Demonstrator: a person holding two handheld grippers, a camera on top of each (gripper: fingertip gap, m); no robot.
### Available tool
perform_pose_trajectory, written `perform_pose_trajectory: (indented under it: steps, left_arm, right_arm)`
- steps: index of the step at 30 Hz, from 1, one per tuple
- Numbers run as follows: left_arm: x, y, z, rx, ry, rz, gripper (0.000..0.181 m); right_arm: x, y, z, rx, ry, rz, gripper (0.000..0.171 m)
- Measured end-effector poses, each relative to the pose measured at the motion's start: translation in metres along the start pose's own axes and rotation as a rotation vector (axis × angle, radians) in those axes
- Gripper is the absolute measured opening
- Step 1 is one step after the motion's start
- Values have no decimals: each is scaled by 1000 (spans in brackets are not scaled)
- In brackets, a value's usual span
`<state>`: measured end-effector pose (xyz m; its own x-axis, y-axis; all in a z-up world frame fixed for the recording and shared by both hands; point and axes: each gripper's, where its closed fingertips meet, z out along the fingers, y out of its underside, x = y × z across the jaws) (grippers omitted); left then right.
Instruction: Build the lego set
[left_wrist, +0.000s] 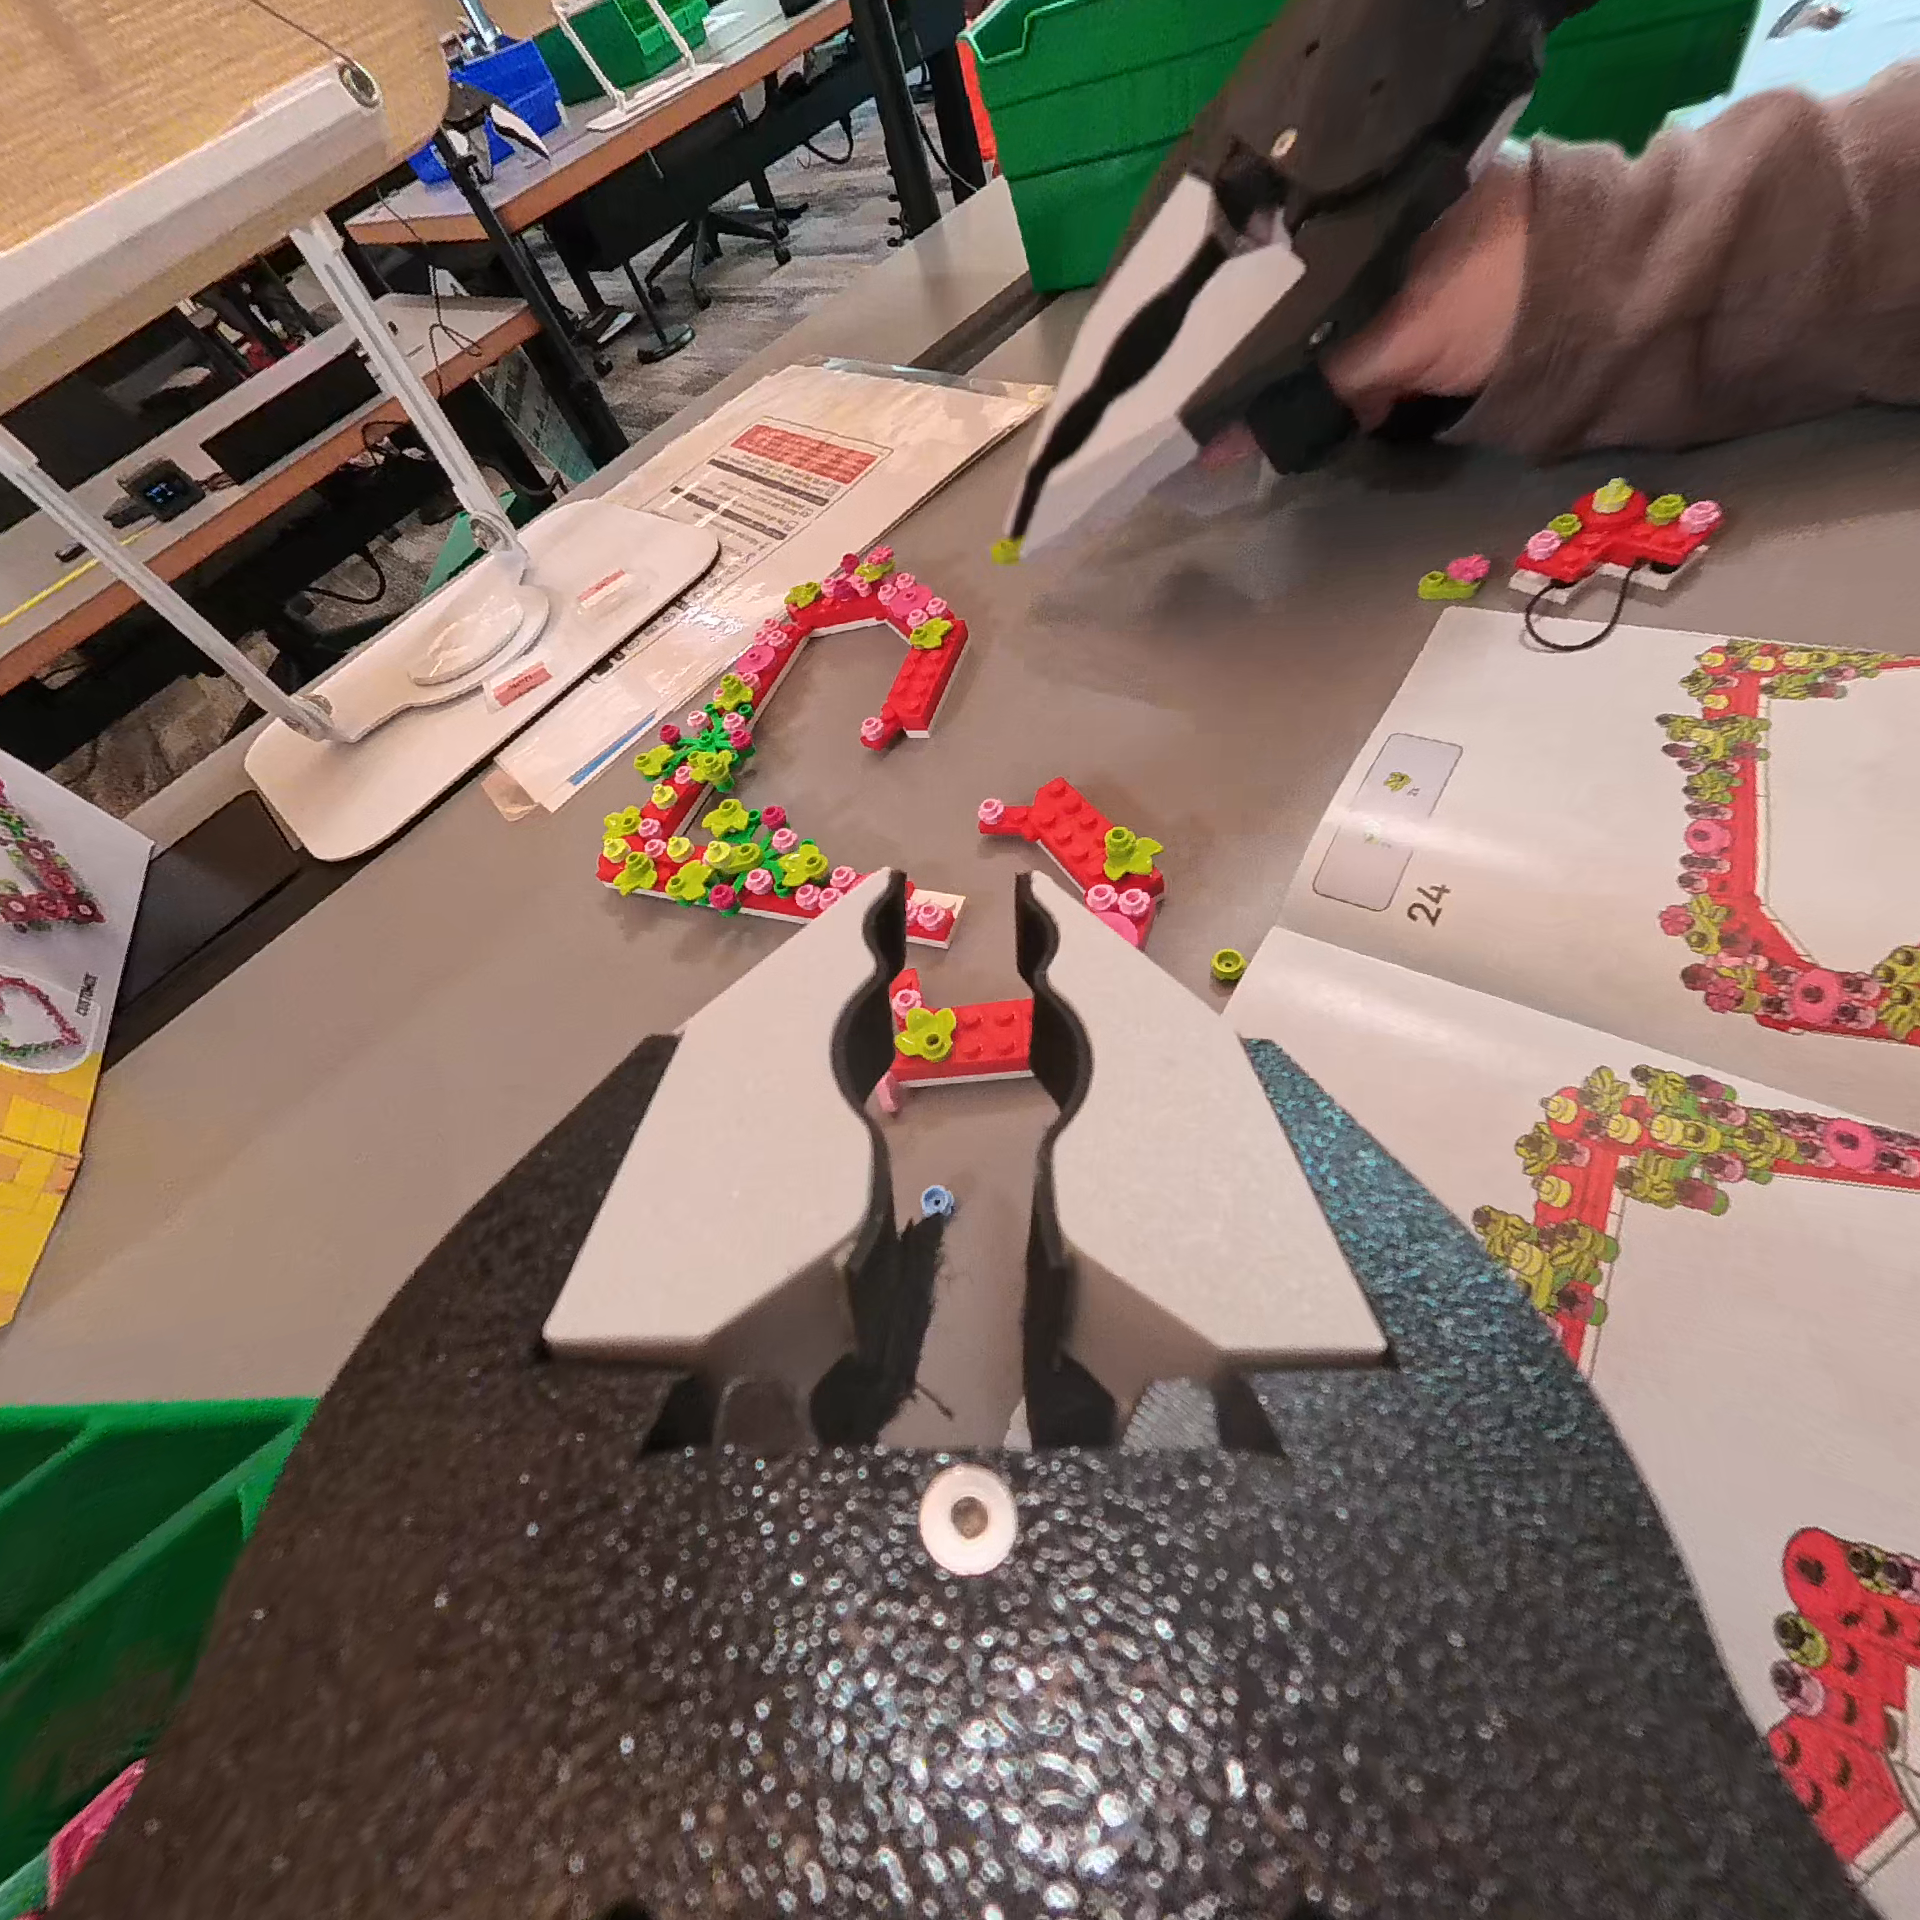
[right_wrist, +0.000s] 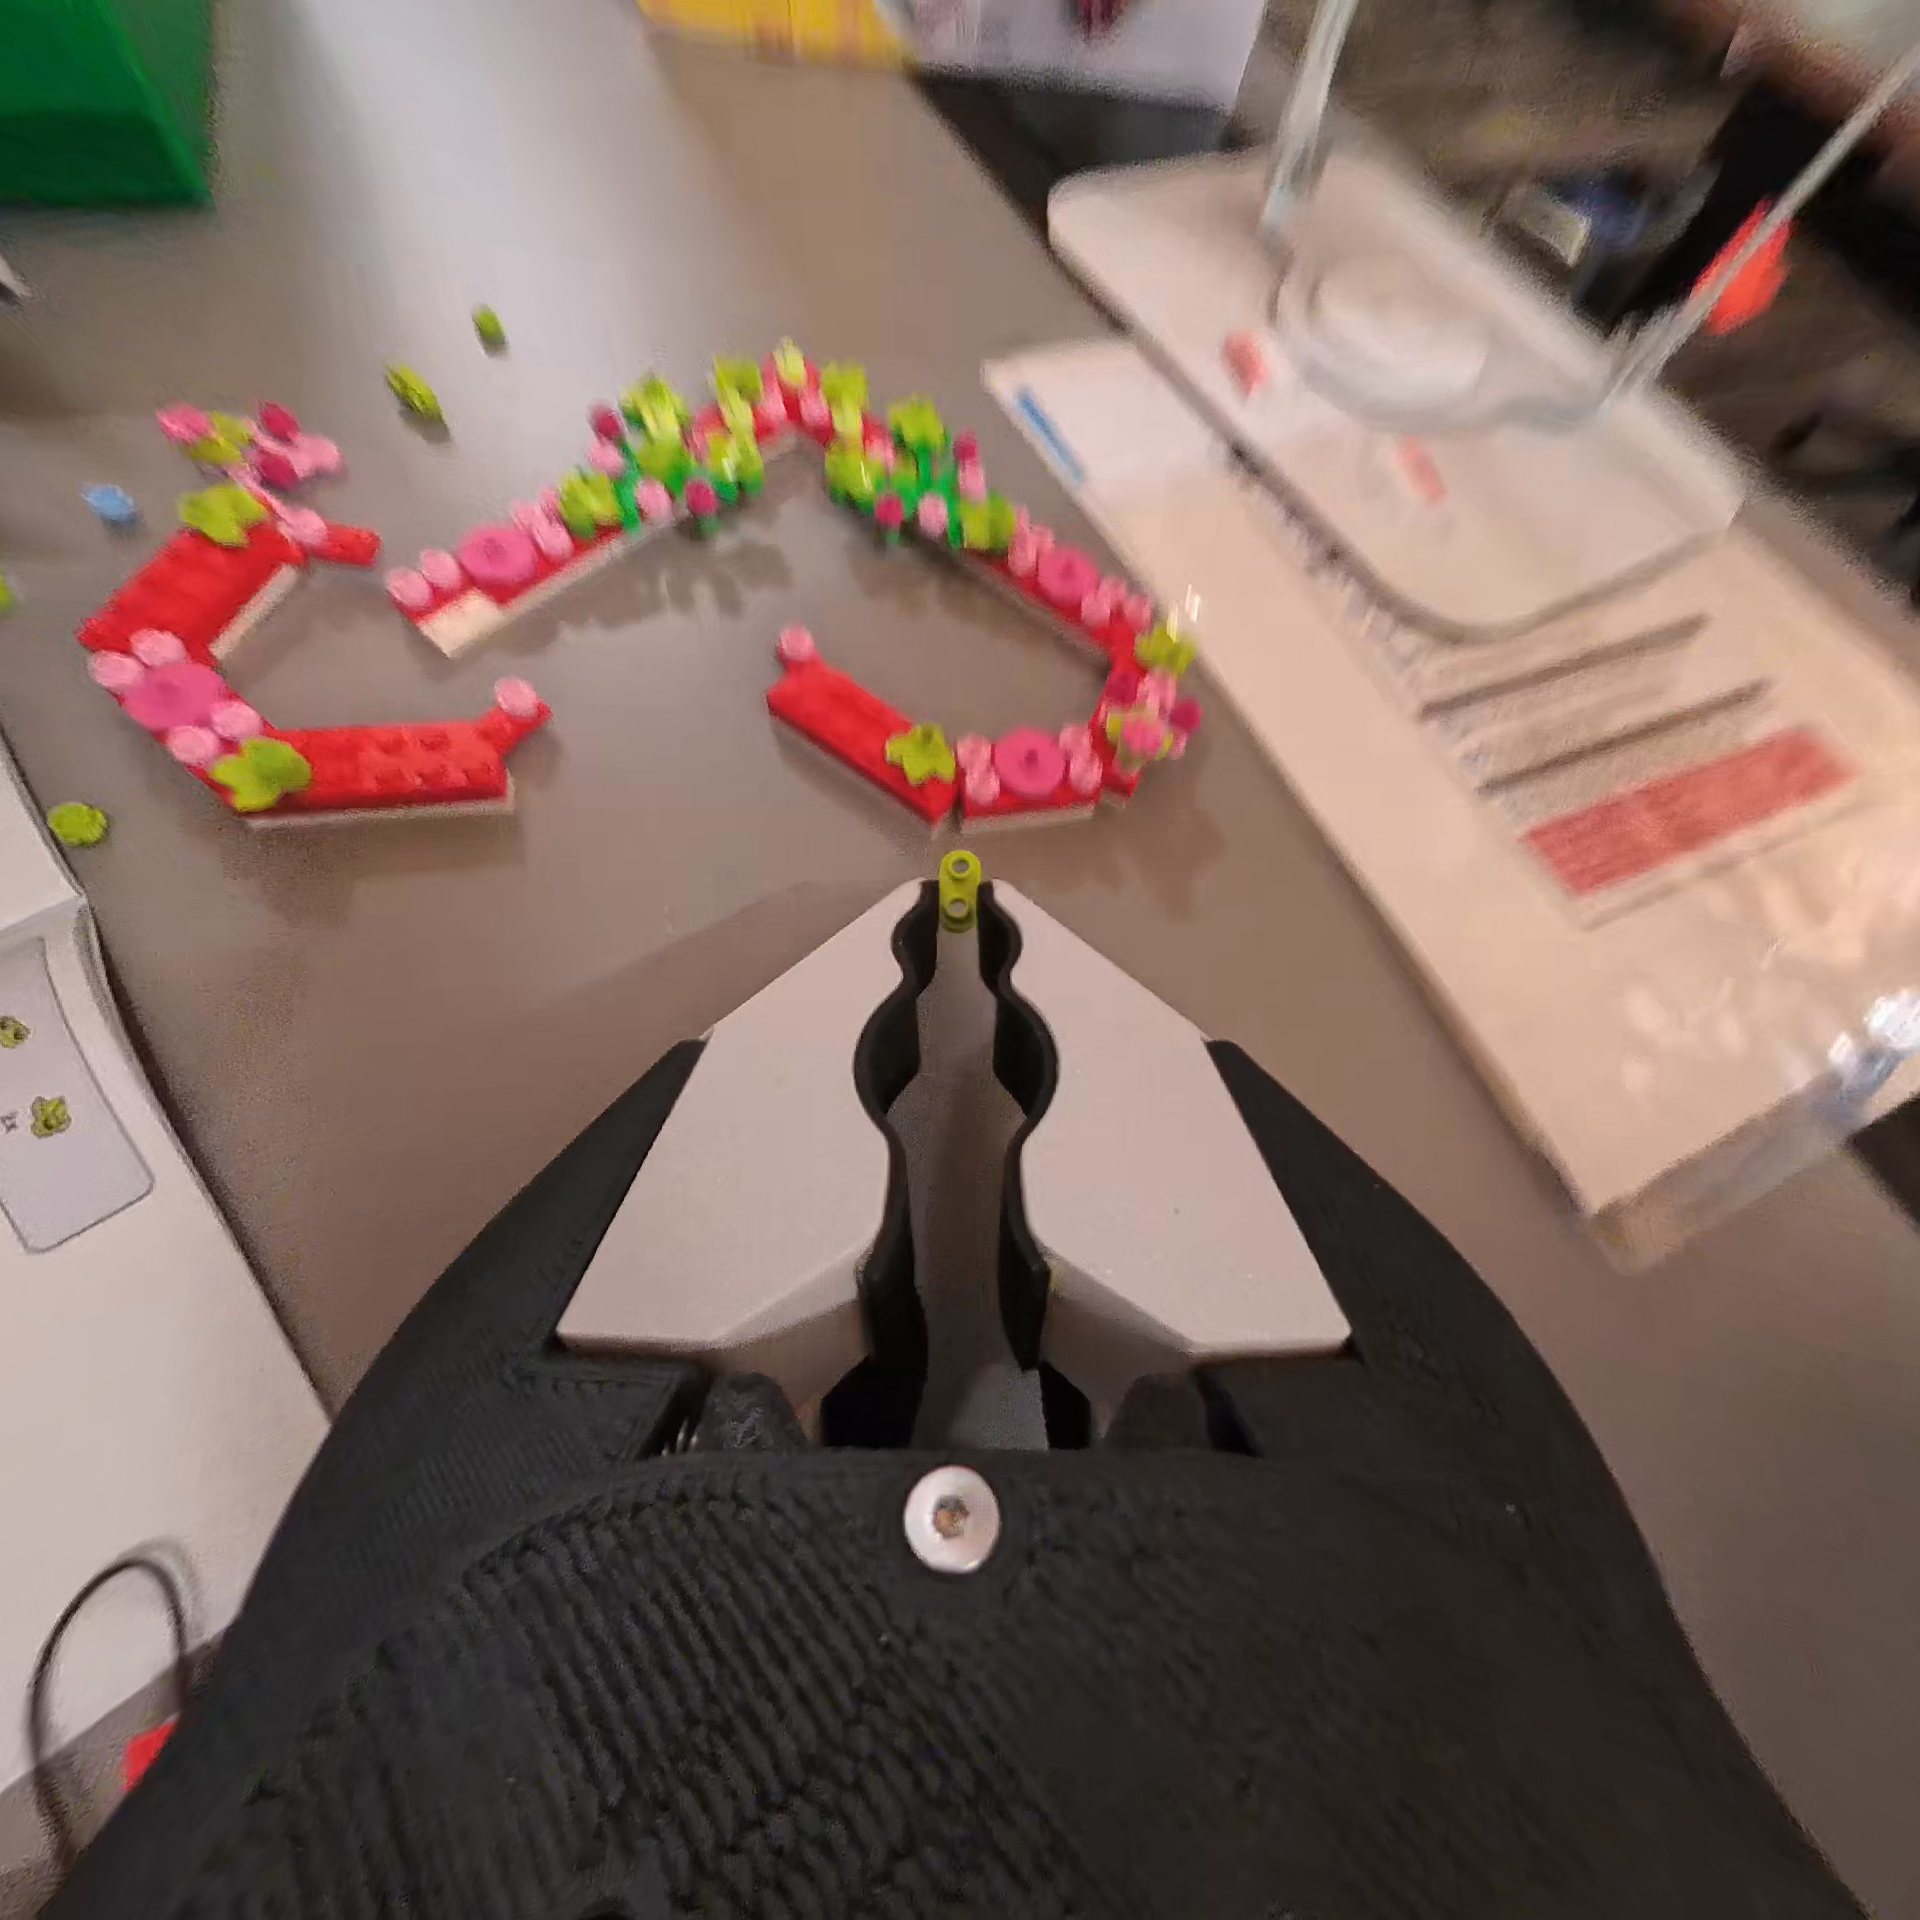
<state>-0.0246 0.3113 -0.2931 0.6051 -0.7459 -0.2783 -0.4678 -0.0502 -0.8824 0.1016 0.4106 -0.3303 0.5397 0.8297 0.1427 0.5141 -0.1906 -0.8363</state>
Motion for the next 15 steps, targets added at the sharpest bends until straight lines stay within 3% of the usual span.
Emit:
perform_pose_trajectory:
  steps: [6, 9, 15]
  left_arm:
    - [1, 0, 1, 9, 16, -18, 19]
    - [8, 2, 4, 9, 53, -24, 19]
    - [17, 5, 10, 13, 89, -32, 19]
  right_arm:
    - [8, -45, 6, 252, 29, -159, 5]
    - [24, -67, 10, 348, 133, -243, 5]
    - [16, -94, 32, 439, 164, -454, 6]
